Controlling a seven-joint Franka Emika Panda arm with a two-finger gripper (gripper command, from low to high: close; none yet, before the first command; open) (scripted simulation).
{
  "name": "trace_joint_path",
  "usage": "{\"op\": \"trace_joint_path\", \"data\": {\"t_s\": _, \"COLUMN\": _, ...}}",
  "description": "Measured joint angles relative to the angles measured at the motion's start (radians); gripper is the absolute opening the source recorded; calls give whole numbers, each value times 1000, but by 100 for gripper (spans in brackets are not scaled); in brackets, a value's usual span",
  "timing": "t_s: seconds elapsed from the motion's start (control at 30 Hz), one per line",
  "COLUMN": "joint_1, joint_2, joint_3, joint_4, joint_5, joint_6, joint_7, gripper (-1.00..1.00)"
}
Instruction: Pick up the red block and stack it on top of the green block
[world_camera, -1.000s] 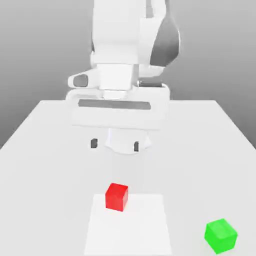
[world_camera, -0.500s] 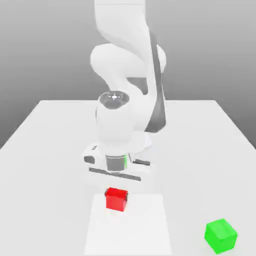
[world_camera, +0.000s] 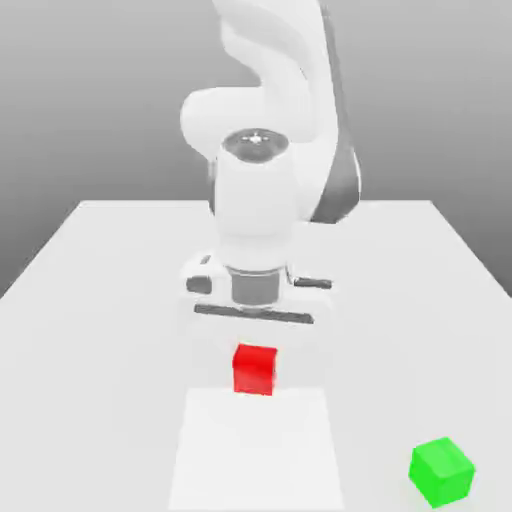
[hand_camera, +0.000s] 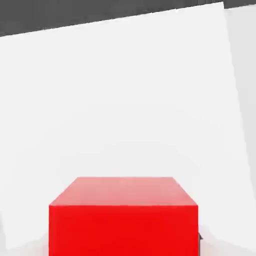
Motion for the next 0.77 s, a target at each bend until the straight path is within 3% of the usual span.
{"op": "trace_joint_path", "data": {"t_s": 0.3, "joint_1": 162, "joint_2": 168, "joint_3": 139, "joint_4": 325, "joint_5": -45, "joint_6": -161, "joint_7": -219, "gripper": -100}}
{"op": "trace_joint_path", "data": {"t_s": 0.43, "joint_1": 198, "joint_2": 295, "joint_3": 132, "joint_4": 370, "joint_5": -98, "joint_6": -81, "joint_7": -210, "gripper": -100}}
{"op": "trace_joint_path", "data": {"t_s": 0.47, "joint_1": 206, "joint_2": 329, "joint_3": 123, "joint_4": 373, "joint_5": -111, "joint_6": -51, "joint_7": -202, "gripper": 100}}
{"op": "trace_joint_path", "data": {"t_s": 0.67, "joint_1": 211, "joint_2": 345, "joint_3": 117, "joint_4": 374, "joint_5": -119, "joint_6": -36, "joint_7": -197, "gripper": 100}}
{"op": "trace_joint_path", "data": {"t_s": 0.77, "joint_1": 201, "joint_2": 283, "joint_3": 132, "joint_4": 372, "joint_5": -92, "joint_6": -94, "joint_7": -216, "gripper": 100}}
